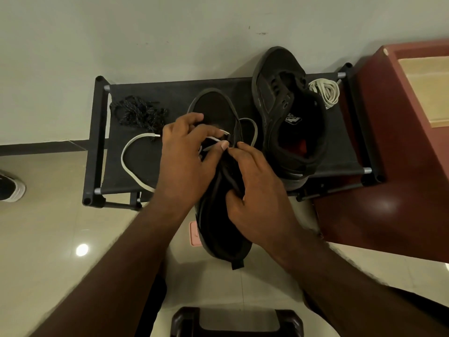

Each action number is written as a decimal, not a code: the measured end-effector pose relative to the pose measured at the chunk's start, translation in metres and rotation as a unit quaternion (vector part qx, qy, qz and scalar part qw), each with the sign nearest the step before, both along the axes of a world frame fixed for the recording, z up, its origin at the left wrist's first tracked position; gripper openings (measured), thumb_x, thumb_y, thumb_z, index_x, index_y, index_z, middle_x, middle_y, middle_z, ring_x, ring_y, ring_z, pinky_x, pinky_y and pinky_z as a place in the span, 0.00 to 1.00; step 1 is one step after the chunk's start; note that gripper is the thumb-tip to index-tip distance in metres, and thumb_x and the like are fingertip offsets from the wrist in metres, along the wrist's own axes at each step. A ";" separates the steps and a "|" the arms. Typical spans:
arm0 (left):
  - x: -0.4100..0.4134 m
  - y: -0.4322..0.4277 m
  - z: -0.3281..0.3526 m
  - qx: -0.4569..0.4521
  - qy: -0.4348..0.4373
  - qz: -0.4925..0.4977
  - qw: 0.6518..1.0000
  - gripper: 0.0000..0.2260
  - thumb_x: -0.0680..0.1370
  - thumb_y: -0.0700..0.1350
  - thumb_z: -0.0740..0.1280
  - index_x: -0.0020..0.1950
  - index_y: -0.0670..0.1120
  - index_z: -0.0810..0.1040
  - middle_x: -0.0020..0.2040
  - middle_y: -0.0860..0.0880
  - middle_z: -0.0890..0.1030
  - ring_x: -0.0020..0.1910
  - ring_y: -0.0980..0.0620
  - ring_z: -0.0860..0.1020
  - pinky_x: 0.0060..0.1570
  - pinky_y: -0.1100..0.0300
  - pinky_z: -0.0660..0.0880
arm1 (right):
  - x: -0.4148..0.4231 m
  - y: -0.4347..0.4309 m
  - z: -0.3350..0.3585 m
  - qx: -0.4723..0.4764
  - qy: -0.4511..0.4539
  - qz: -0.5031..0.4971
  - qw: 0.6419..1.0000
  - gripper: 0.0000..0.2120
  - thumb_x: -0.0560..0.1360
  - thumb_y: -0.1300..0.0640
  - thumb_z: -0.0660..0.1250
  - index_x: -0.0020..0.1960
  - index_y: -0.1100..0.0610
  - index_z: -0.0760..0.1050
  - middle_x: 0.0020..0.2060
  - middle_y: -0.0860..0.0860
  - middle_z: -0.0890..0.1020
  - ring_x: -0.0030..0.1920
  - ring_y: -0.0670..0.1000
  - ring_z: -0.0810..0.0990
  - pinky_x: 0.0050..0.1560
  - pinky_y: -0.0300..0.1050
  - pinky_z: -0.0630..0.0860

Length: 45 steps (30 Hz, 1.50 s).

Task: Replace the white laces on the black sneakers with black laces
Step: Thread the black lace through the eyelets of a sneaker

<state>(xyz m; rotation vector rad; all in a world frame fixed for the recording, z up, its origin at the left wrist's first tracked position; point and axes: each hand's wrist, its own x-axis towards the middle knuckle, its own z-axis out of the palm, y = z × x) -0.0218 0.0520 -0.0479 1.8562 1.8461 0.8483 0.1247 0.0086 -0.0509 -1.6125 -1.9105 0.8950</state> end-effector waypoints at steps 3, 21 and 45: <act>0.002 0.001 0.002 -0.010 0.020 0.014 1.000 0.06 0.77 0.47 0.70 0.50 0.45 0.82 0.66 0.47 0.73 0.66 0.48 0.66 0.57 0.73 0.58 | -0.001 0.000 -0.001 0.002 0.000 0.001 1.000 0.31 0.72 0.55 0.61 0.75 0.56 0.67 0.74 0.52 0.67 0.74 0.51 0.67 0.73 0.50 0.68; 0.001 0.001 0.001 -0.019 0.002 0.024 1.000 0.03 0.78 0.45 0.69 0.50 0.47 0.80 0.66 0.49 0.74 0.64 0.55 0.66 0.59 0.65 0.63 | -0.002 0.002 -0.001 0.004 0.015 -0.008 1.000 0.30 0.71 0.56 0.62 0.73 0.57 0.70 0.73 0.52 0.69 0.73 0.50 0.69 0.73 0.46 0.67; -0.009 -0.002 0.017 -0.033 -0.223 0.042 0.973 0.17 0.72 0.43 0.65 0.60 0.55 0.74 0.57 0.50 0.76 0.54 0.51 0.77 0.51 0.56 0.77 | -0.003 0.001 -0.001 0.008 0.009 -0.007 1.000 0.30 0.71 0.55 0.62 0.73 0.57 0.69 0.73 0.52 0.69 0.73 0.51 0.68 0.73 0.49 0.68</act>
